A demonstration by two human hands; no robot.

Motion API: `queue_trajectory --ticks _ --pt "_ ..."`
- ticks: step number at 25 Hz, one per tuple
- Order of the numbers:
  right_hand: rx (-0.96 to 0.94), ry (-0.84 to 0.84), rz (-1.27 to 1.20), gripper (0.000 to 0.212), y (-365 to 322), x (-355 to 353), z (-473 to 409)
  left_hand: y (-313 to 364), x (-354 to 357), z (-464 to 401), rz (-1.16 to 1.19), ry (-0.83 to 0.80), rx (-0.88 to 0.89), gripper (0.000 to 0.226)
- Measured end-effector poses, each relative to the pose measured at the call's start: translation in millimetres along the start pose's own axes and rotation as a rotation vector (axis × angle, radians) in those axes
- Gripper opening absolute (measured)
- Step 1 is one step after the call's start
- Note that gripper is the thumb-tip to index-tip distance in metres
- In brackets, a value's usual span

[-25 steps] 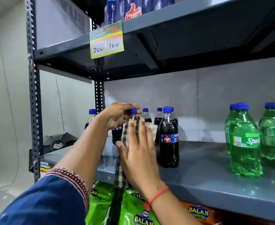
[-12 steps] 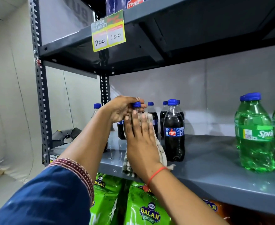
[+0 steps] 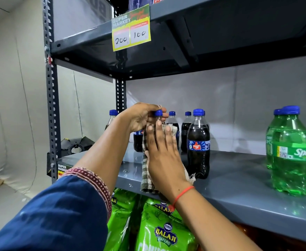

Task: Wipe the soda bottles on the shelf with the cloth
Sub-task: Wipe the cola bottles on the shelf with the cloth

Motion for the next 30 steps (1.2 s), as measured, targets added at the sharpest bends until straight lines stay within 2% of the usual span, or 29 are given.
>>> queue_trajectory --ticks 7,15,23,30 --pt "-0.013 -0.012 0.042 0.075 -5.0 3.2 0.5 0.6 0.7 2.9 -0.011 0.000 -0.010 0.023" --pt "-0.009 -0.023 0.030 0.074 -4.7 3.4 -0.7 -0.5 0.5 3.4 0.002 -0.001 -0.029 0.023" --pt "0.142 0.042 -0.096 0.078 -3.2 5.0 -0.7 -1.8 0.8 3.5 0.041 0.005 -0.042 0.023" --pt "0.153 0.042 -0.112 0.079 -4.9 4.9 -1.2 -2.7 0.2 3.9 0.057 0.021 -0.030 0.025"
Point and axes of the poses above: each hand's wrist, its own z-axis away from the middle knuckle, its own x-axis out of the palm, y = z × x, the point moved 5 cm from there along -z, towards the middle knuckle, and after that the axes turned 4 degrees about -z, right-handed, at the moved point
